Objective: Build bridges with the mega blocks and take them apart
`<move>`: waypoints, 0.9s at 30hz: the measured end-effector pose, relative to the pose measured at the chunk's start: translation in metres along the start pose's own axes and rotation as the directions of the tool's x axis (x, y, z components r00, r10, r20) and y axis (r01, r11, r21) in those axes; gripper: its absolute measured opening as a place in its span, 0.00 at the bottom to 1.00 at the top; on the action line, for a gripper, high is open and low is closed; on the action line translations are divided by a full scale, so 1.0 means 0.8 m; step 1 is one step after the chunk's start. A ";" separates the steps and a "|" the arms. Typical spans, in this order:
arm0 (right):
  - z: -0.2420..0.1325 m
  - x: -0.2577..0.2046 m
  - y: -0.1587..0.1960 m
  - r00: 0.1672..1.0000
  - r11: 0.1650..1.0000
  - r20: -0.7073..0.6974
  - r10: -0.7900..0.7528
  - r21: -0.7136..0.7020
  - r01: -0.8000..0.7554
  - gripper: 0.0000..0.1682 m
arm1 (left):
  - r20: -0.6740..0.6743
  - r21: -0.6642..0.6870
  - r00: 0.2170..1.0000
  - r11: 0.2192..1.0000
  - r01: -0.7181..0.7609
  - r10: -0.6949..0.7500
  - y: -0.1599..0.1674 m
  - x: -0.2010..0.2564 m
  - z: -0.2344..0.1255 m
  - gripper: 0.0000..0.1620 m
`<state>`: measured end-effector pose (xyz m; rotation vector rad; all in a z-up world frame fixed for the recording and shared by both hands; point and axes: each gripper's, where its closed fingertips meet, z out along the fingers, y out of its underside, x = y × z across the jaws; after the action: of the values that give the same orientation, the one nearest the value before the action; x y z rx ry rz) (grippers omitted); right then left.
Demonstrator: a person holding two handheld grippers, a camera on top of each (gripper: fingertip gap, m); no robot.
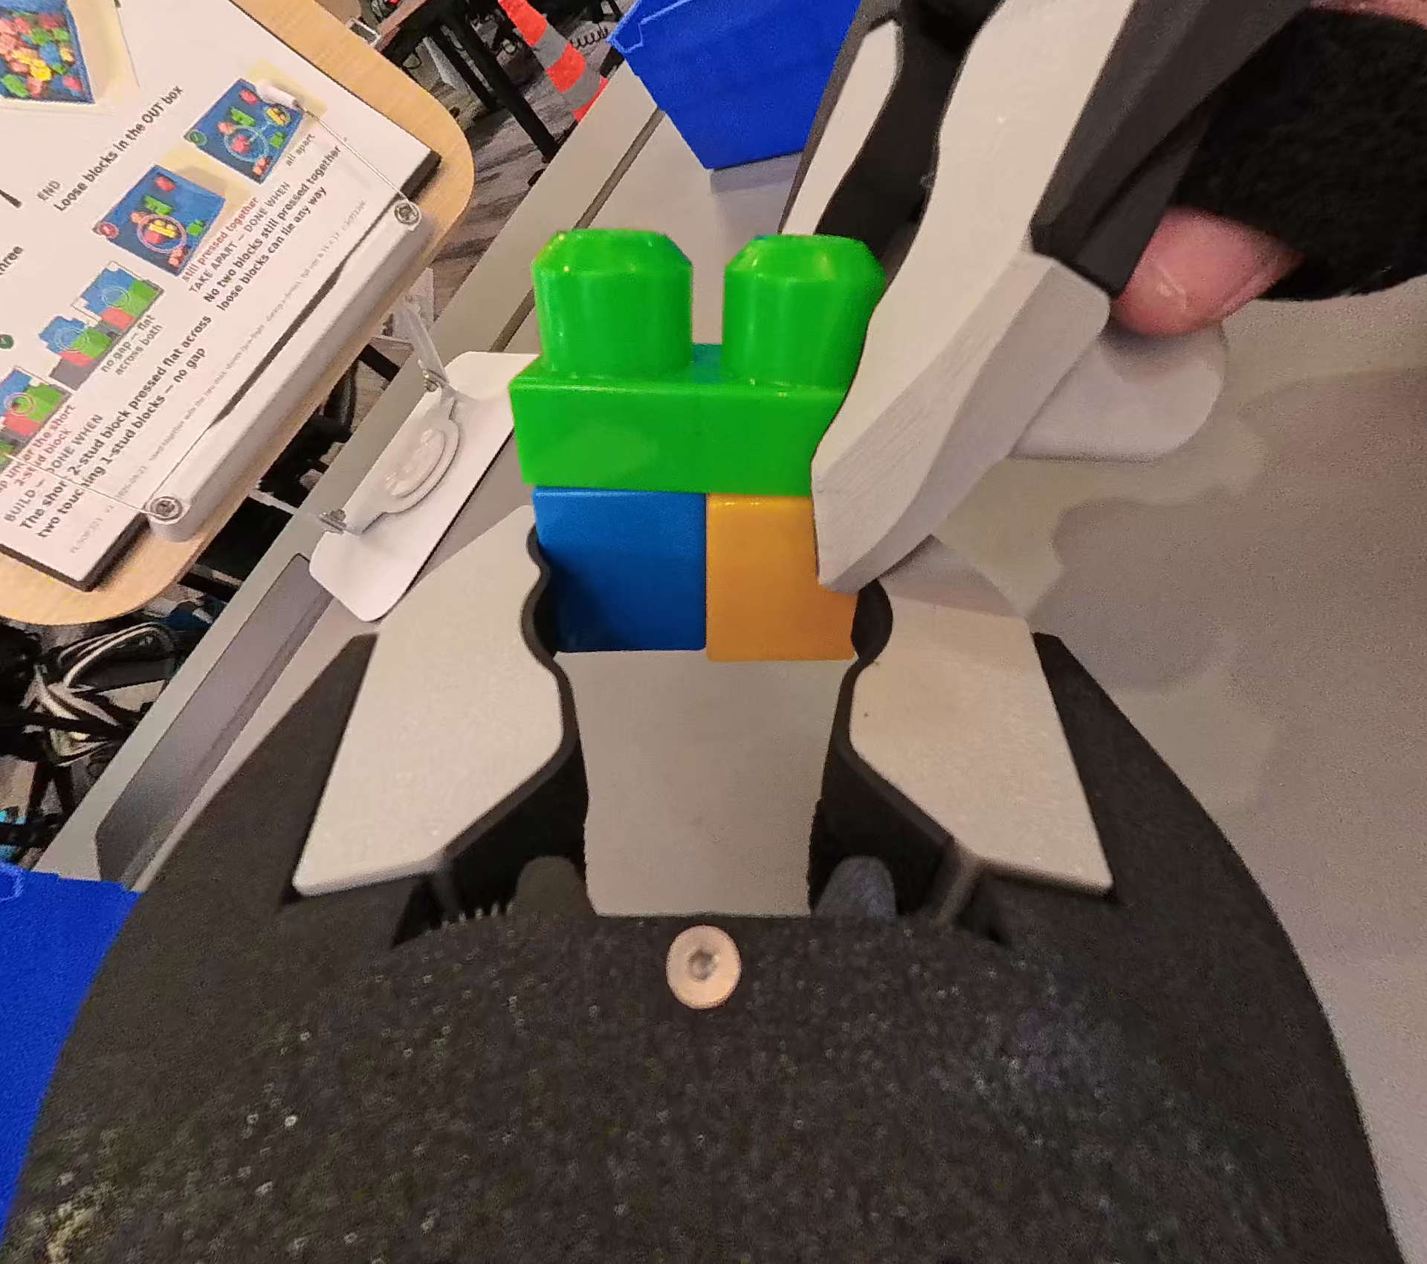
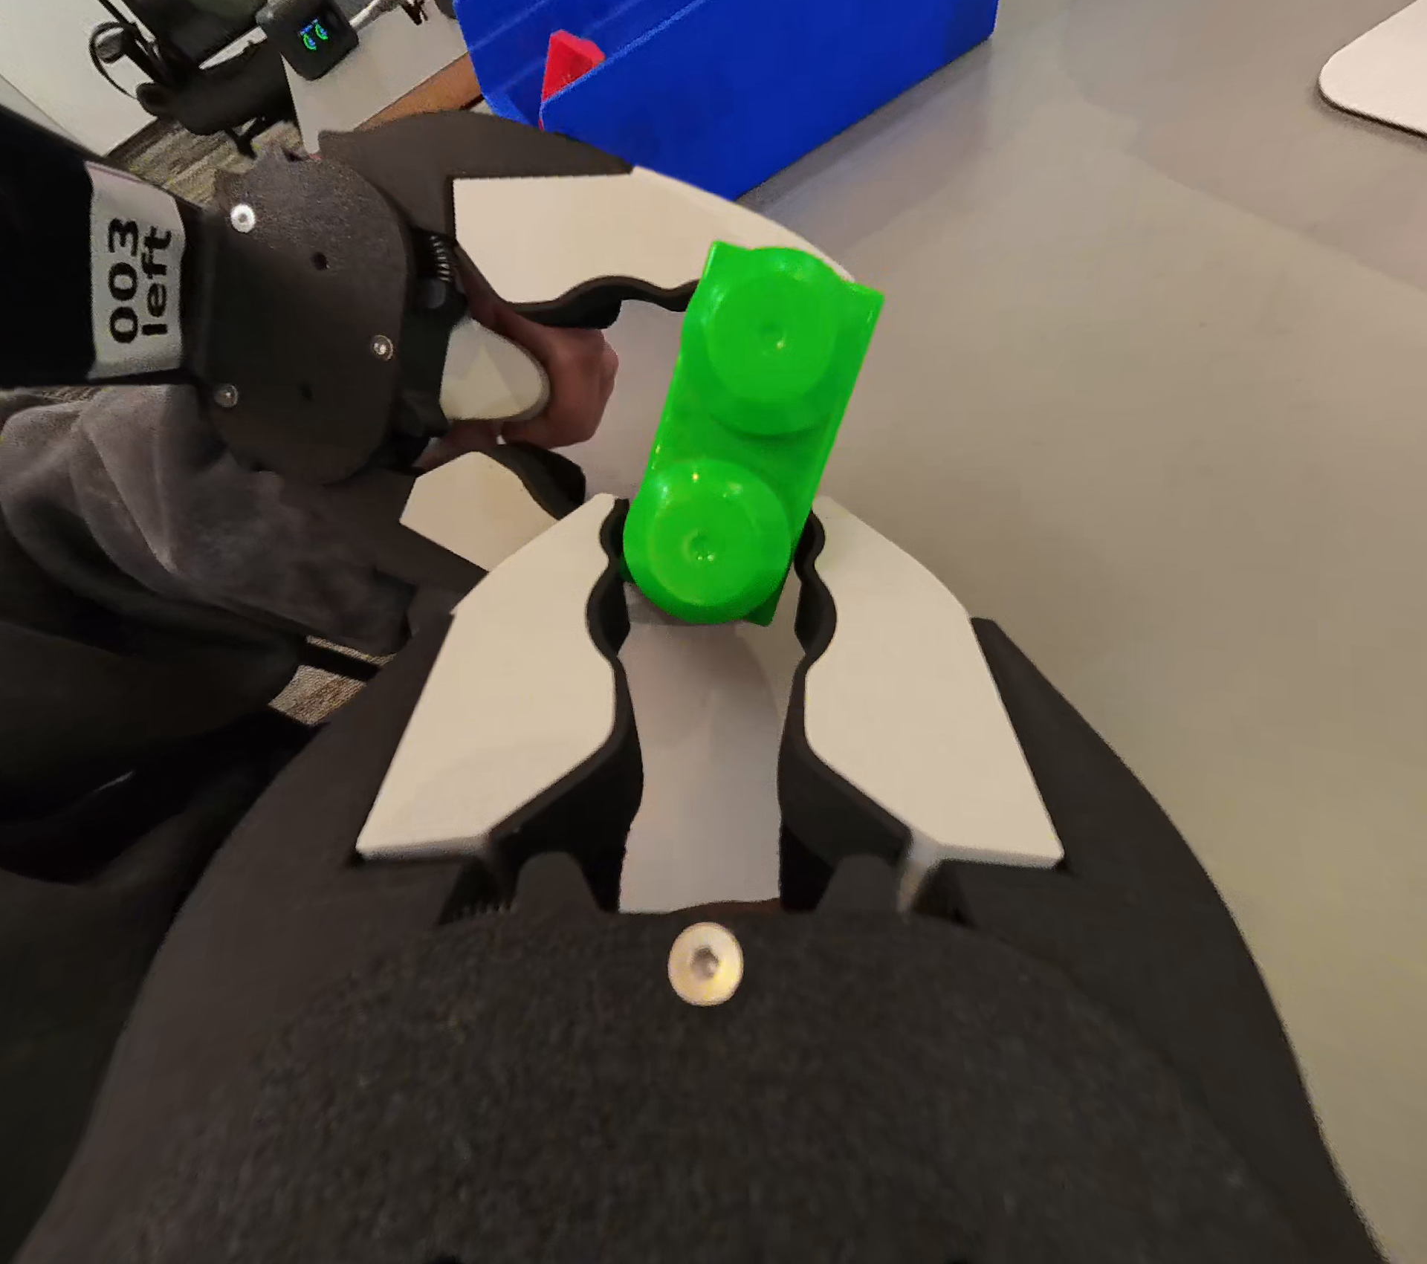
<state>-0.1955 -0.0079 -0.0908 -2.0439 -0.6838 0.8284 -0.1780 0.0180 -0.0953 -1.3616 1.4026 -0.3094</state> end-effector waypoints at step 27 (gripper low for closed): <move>-0.025 0.002 -0.014 0.995 0.999 -0.093 -0.046 0.021 0.048 0.21 | 0.131 -0.087 0.943 0.951 -0.296 0.305 0.000 0.008 -0.005 0.46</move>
<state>-0.1811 -0.0104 -0.0727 -2.0247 -0.6650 0.7073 -0.1797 0.0111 -0.0970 -1.1752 1.4848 0.0371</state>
